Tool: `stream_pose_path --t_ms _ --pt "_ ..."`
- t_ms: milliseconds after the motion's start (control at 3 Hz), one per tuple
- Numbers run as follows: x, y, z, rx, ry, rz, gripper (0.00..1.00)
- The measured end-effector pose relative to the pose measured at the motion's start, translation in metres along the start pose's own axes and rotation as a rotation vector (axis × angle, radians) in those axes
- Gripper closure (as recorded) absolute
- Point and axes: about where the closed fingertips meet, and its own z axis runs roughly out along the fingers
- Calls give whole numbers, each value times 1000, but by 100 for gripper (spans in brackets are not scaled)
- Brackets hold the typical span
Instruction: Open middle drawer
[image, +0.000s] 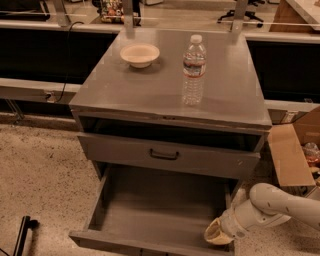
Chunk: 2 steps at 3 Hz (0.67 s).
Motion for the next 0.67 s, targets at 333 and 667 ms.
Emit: stream_pose_path --t_ms 333,667 --pt "-3 1 0 -9 -21 -4 100" --pt "-25 8 -25 17 -117 -54 100"
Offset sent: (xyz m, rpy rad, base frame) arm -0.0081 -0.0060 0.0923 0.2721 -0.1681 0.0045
